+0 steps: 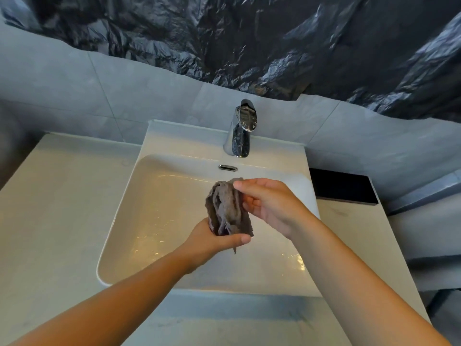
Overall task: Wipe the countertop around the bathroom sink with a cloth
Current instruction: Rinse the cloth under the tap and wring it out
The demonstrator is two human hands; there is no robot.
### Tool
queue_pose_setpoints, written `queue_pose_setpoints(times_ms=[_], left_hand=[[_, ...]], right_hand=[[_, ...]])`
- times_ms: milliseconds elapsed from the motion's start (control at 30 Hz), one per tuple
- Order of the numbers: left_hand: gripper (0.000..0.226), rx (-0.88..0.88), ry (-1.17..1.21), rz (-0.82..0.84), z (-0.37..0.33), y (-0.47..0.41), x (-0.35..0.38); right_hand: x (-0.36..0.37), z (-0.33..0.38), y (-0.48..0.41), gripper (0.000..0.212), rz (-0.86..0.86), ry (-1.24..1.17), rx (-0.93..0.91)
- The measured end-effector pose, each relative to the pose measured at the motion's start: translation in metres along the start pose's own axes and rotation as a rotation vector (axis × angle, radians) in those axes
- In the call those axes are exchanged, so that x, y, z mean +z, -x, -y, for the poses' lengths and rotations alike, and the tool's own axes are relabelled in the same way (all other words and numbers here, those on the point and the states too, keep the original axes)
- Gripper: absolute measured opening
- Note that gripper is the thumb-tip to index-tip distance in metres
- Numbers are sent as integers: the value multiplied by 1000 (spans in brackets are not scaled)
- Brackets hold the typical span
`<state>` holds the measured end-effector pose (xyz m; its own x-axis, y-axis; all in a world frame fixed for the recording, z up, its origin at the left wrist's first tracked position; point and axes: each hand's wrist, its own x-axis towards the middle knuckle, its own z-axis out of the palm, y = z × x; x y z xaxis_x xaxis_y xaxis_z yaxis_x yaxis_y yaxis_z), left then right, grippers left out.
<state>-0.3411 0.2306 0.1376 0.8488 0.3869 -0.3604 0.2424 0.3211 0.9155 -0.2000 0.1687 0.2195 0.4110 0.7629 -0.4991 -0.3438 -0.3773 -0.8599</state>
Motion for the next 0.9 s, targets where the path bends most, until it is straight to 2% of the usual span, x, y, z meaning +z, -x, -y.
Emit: queue_pose_setpoints(times_ms=[100, 167, 233, 300, 433, 500, 567, 667, 733, 800, 900], left_hand=[[41, -98, 176, 21, -5, 0, 2], [38, -182, 229, 45, -10, 1, -2], [31, -255, 268, 140, -19, 3, -9], [26, -315, 336, 258, -29, 4, -17], [28, -399, 327, 457, -45, 2, -22], [27, -437, 272, 524, -50, -1, -21], [28, -476, 221, 553, -53, -4, -21], [26, -496, -28, 560, -57, -8, -18], [26, -446, -343, 519, -60, -11, -11], [27, -381, -620, 388, -63, -14, -1], [20, -234, -969, 146, -65, -18, 9]], right_hand=[[1, 4, -2, 14, -14, -4, -4], [-2, 3, -2, 10, -50, 79, -35], [-10, -4, -3, 15, -122, 278, -113], [-18, -18, -6, 24, -148, 332, -159], [-14, -57, -7, 59, 71, -217, 2], [-6, -67, -7, 62, 139, -329, -19], [0, -67, -8, 54, 97, -324, -105], [1, -54, -15, 40, -191, 2, -306], [-5, -48, -21, 50, -308, 271, -392], [-10, -46, -27, 56, -341, 465, -387], [-15, -43, -33, 49, -352, 631, -268]])
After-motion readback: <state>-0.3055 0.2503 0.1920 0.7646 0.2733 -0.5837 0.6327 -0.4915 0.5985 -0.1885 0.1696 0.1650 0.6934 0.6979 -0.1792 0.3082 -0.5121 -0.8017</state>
